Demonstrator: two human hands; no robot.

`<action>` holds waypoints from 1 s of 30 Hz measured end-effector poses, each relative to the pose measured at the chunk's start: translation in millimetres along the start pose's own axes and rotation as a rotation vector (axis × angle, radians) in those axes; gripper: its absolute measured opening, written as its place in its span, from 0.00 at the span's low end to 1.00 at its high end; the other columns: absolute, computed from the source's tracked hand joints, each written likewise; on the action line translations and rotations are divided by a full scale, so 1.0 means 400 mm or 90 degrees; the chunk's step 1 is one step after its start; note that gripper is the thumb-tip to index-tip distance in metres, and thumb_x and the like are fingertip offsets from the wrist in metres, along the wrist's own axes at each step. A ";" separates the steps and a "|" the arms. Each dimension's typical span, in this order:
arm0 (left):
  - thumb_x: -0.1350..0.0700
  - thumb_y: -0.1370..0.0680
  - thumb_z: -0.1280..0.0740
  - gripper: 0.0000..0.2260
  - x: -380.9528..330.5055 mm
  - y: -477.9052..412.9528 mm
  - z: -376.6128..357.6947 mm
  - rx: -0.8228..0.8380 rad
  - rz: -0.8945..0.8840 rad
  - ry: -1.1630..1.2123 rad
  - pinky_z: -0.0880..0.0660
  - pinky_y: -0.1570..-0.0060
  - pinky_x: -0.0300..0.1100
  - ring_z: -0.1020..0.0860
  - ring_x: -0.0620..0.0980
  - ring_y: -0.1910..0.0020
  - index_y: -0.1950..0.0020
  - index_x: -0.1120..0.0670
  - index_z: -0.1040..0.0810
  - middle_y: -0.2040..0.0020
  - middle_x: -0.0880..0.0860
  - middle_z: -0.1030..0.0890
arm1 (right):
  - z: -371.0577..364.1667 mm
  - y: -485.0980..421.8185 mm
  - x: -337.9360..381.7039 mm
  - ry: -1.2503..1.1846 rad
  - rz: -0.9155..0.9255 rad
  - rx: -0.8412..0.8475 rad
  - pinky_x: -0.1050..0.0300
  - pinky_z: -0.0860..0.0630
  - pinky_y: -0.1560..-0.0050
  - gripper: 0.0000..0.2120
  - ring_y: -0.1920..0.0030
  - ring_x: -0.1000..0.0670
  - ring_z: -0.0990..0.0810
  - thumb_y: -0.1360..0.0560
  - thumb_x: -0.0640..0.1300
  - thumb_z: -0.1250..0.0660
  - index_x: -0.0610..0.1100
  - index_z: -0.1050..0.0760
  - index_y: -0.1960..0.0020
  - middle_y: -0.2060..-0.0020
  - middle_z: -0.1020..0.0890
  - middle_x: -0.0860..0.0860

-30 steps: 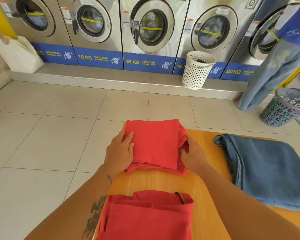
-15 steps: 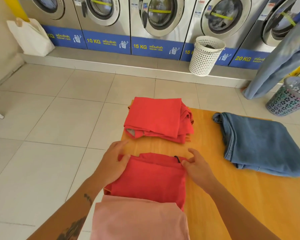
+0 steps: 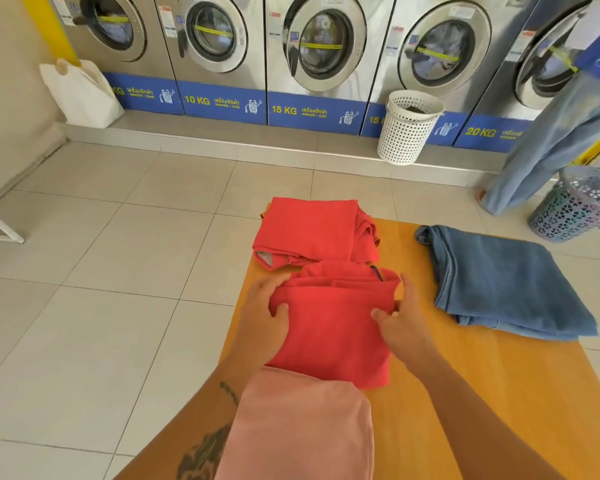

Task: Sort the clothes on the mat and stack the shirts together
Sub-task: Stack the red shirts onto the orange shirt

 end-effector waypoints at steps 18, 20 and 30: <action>0.57 0.21 0.34 0.19 0.028 0.053 -0.043 0.135 0.180 0.005 0.35 0.37 0.39 0.31 0.45 0.38 0.34 0.37 0.25 0.37 0.47 0.30 | -0.048 0.044 -0.052 -0.064 -0.155 0.158 0.42 0.25 0.37 0.28 0.36 0.45 0.26 0.22 0.48 0.34 0.60 0.39 0.25 0.32 0.31 0.51; 0.56 0.21 0.34 0.17 0.026 0.058 -0.041 0.121 0.174 0.012 0.36 0.36 0.39 0.31 0.44 0.37 0.35 0.38 0.24 0.37 0.46 0.29 | -0.047 0.044 -0.053 -0.051 -0.144 0.129 0.43 0.24 0.37 0.24 0.37 0.45 0.26 0.21 0.47 0.36 0.59 0.34 0.27 0.31 0.31 0.50; 0.59 0.22 0.33 0.15 -0.044 0.014 -0.036 0.010 0.046 0.077 0.32 0.38 0.35 0.29 0.33 0.41 0.45 0.38 0.18 0.41 0.35 0.26 | -0.023 0.039 -0.021 0.010 0.076 -0.020 0.63 0.23 0.60 0.28 0.59 0.55 0.19 0.26 0.33 0.37 0.65 0.26 0.38 0.46 0.19 0.55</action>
Point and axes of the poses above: each hand's wrist, its own y-axis away from the middle knuckle, its own z-axis out of the back of the hand, x = y × z, the point moved 2 cm from there along -y, towards the middle knuckle
